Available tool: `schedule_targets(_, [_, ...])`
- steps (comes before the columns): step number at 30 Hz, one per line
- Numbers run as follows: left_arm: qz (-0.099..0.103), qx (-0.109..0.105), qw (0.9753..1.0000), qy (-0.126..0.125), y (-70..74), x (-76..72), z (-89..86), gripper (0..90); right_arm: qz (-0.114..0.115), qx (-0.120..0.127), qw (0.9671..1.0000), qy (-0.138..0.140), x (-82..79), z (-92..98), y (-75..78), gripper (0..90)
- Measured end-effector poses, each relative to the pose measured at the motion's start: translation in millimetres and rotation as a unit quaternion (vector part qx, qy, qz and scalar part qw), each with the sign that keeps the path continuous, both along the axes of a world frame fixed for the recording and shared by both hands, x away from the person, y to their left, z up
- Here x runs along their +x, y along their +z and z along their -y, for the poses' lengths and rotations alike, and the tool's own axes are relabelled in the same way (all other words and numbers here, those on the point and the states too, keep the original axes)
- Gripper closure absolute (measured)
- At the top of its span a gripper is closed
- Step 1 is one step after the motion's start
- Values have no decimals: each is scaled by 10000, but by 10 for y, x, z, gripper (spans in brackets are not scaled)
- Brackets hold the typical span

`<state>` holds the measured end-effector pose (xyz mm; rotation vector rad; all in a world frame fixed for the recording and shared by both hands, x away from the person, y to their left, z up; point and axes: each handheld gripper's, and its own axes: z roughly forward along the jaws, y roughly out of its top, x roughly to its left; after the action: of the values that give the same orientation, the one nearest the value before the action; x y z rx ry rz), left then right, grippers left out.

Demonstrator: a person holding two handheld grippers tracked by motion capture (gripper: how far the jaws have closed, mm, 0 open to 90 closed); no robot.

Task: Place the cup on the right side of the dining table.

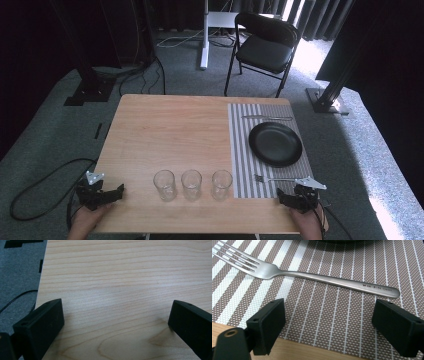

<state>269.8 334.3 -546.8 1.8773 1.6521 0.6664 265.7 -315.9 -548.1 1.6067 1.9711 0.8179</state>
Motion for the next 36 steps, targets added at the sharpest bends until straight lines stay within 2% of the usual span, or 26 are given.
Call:
schedule_targets(13, [-2,-3,10000,-17,0,-1,-3,6,-40,-12,10000,19,9,0,7,111])
schedule_targets(17, [-2,-2,10000,-15,0,-1,-2,5,-146,-42,9999,50,28,-1,27,113])
schedule_targets(25, [-2,0,10000,-16,0,-1,-2,5,-192,-65,9997,100,29,4,40,115])
schedule_targets(31, [-3,0,10000,-16,0,-1,-2,5,-191,-67,9996,218,1,-18,44,116])
schedule_targets(36, [-2,-1,10000,-15,0,-1,-2,5,-83,62,9994,315,-32,-54,100,116])
